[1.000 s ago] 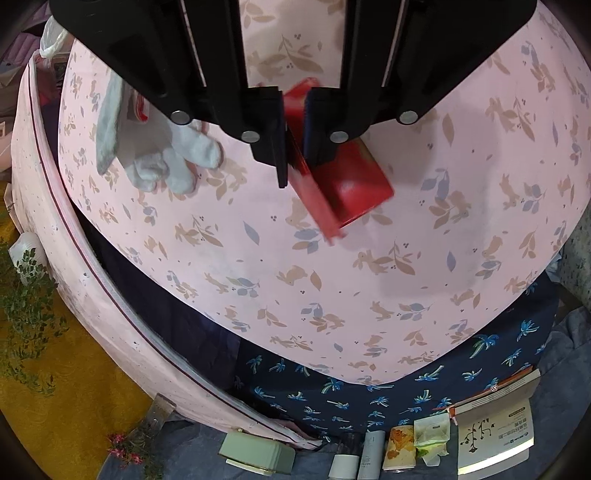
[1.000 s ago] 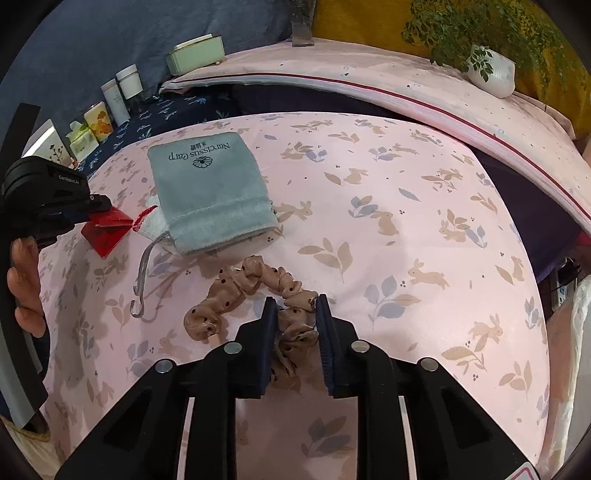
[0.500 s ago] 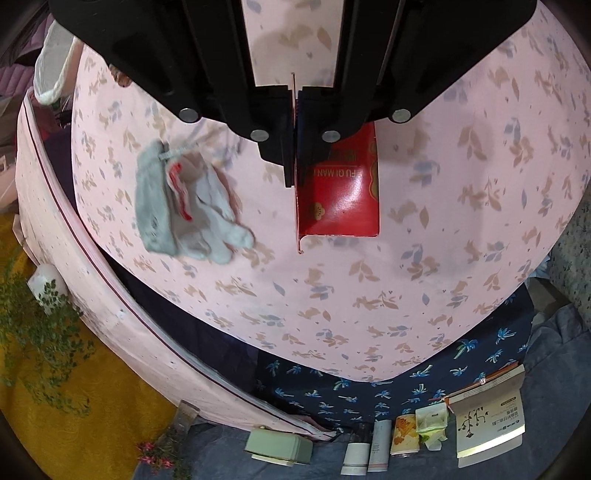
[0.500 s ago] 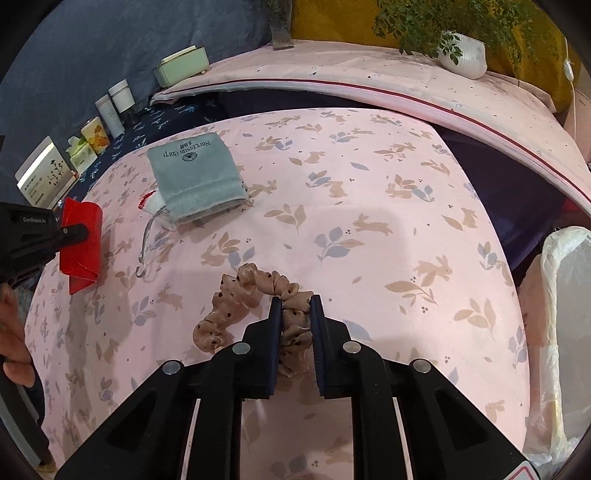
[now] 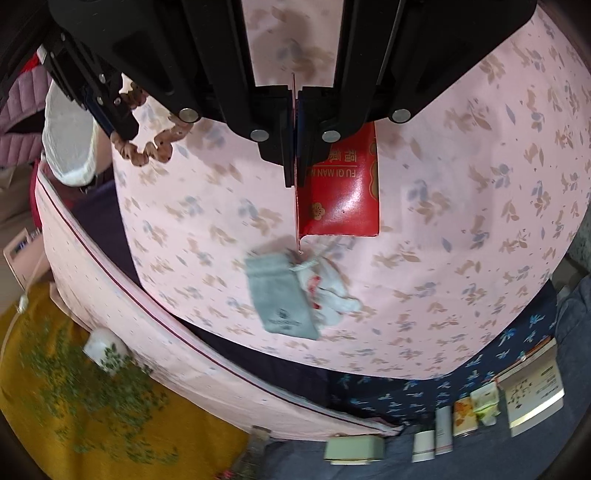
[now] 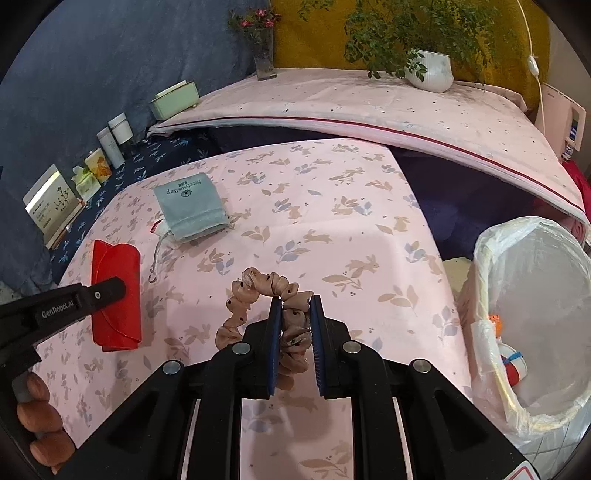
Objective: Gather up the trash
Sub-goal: 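Carry the red card and beige hair tie toward the bin with both tools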
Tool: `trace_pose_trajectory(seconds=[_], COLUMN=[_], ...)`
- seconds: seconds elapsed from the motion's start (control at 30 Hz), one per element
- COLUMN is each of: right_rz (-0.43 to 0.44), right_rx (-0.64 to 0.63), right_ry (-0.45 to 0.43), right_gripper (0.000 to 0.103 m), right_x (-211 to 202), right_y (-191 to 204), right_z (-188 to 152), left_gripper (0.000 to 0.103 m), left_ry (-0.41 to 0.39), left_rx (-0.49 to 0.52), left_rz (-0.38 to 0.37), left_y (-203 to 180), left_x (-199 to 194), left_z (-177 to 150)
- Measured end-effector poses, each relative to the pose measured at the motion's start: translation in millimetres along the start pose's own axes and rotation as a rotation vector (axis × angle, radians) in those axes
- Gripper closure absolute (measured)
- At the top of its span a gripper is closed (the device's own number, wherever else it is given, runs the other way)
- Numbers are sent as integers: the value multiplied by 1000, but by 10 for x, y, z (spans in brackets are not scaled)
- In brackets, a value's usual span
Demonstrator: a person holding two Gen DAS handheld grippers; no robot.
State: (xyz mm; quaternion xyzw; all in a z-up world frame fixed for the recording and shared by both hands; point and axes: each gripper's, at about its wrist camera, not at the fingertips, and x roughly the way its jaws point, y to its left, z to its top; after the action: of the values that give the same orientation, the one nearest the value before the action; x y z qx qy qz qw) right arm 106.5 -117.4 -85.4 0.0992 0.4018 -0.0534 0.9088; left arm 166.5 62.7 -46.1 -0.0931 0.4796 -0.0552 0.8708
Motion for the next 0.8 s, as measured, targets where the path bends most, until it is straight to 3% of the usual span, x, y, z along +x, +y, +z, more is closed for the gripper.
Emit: trace_pose_trajectory(seconds=[0.43, 0.8], right_rz=[-108, -225], right_rx=[92, 181], right_ry=[-46, -50], right_gripper=[89, 89], right_x=[-608, -806], right_y=[-857, -1541], right_z=[37, 34], left_gripper=[103, 103], left_ry=[79, 126], left_rx=[254, 423], left_rz=[-120, -254], left_y=[-1230, -2036], left_x=[-237, -292], left_z=[-406, -487])
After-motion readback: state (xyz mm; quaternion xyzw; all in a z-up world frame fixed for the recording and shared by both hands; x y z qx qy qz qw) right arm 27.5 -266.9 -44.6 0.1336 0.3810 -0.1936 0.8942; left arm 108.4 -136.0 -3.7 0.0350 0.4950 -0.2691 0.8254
